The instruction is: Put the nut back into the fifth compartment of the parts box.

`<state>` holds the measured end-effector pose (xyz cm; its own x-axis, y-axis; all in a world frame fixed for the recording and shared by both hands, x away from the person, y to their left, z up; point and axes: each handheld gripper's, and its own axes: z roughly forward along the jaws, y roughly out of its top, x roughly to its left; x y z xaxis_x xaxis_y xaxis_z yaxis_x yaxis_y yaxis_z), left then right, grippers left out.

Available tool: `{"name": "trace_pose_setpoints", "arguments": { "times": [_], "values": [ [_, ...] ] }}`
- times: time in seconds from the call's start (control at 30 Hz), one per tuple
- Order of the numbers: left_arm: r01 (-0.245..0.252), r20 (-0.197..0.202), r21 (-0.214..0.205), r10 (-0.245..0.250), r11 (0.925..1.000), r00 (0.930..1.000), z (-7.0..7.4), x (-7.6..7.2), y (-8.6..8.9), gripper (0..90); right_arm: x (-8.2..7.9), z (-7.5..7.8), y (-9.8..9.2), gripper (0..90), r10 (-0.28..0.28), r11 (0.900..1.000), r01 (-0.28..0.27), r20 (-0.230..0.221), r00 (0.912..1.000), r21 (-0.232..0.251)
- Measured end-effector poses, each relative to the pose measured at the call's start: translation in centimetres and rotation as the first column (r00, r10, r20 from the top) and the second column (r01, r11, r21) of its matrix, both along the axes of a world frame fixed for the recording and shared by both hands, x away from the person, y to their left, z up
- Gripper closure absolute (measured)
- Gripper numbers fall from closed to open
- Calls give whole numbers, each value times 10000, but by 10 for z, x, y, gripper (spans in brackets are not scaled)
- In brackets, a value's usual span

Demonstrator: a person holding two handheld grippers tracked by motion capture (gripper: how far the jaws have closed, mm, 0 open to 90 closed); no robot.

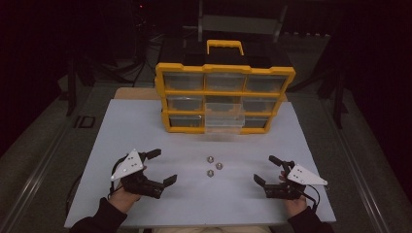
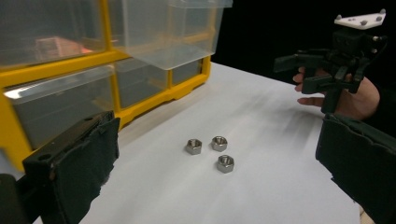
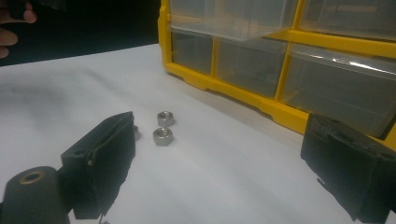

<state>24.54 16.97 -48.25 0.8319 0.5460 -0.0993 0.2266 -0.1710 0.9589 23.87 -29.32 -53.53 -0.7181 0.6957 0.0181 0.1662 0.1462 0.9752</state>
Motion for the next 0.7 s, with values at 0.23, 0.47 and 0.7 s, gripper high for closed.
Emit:
{"name": "trace_pose_setpoints", "arguments": {
  "times": [0.23,0.47,0.7],
  "values": [
    [533,-95,186,-531,9984,9985,2,11,-25,0,0,0,0,104,24,10000,-24,-38,10000,28],
    [933,-373,274,-922,9953,9950,-1,20,-46,0,1,0,-1,104,41,10000,-41,-73,10000,60],
    [1334,-896,412,-1293,9902,9875,-8,33,-74,0,1,-1,1,104,88,10000,-88,-114,9999,5]
  ]
}}
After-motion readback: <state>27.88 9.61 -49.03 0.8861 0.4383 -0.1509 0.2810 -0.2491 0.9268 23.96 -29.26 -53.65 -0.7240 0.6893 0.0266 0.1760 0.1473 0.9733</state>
